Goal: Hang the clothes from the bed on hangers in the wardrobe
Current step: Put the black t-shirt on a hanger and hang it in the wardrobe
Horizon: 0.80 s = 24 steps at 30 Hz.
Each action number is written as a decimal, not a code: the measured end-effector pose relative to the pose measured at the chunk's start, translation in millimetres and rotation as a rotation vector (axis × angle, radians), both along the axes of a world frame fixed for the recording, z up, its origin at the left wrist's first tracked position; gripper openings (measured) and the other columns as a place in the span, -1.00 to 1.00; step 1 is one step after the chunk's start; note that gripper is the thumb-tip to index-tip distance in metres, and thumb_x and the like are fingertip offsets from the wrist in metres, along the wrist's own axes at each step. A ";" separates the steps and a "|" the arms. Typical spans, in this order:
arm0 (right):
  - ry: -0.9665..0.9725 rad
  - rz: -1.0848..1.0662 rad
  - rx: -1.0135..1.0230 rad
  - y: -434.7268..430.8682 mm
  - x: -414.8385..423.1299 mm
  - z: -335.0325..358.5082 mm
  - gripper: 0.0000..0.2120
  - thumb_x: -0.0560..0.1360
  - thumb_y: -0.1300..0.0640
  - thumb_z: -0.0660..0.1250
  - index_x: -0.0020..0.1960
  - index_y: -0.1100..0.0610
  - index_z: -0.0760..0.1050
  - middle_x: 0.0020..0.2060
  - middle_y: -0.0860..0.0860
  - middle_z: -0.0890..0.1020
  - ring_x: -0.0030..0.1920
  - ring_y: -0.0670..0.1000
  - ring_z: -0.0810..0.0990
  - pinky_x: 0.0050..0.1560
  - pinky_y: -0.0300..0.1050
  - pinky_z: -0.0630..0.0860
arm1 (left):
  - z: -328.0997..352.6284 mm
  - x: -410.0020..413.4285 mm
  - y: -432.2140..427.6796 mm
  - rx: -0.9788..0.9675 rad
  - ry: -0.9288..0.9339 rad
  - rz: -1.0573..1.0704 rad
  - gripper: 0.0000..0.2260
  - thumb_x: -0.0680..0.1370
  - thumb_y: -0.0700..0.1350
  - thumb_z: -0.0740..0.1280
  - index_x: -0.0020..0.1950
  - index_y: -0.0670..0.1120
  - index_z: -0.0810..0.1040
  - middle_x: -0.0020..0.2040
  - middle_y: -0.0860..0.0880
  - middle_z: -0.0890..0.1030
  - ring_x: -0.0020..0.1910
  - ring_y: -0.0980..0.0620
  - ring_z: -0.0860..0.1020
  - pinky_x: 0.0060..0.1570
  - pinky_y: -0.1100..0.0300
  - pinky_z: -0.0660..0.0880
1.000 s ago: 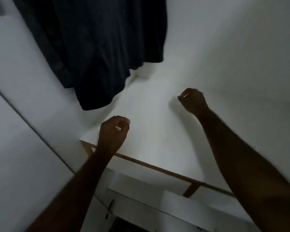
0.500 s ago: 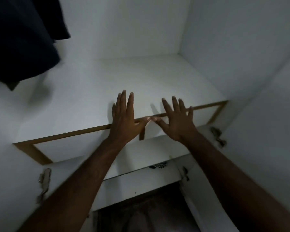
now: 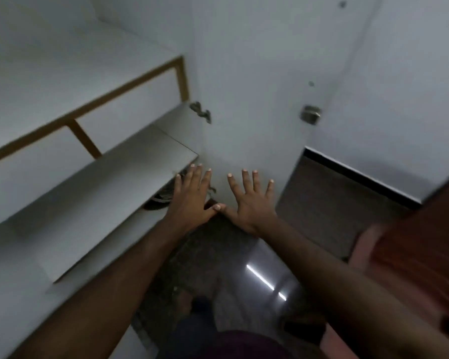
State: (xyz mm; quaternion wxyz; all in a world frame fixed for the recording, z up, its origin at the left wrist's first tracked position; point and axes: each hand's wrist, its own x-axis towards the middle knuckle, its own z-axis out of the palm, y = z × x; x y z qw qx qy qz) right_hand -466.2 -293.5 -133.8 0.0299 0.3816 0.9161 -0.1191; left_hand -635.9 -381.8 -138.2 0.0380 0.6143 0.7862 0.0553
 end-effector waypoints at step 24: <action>-0.088 -1.361 -0.147 -298.7 418.1 -50.5 0.00 0.27 -0.60 -0.31 0.60 -0.13 -0.12 0.60 0.10 -0.08 0.58 0.17 -0.19 0.43 0.44 -0.17 | -58.9 434.4 -80.1 -0.257 -0.024 -1.178 -0.07 0.39 0.47 -0.02 0.61 -0.05 -0.06 0.60 -0.14 -0.08 0.58 -0.11 -0.16 0.46 -0.27 -0.15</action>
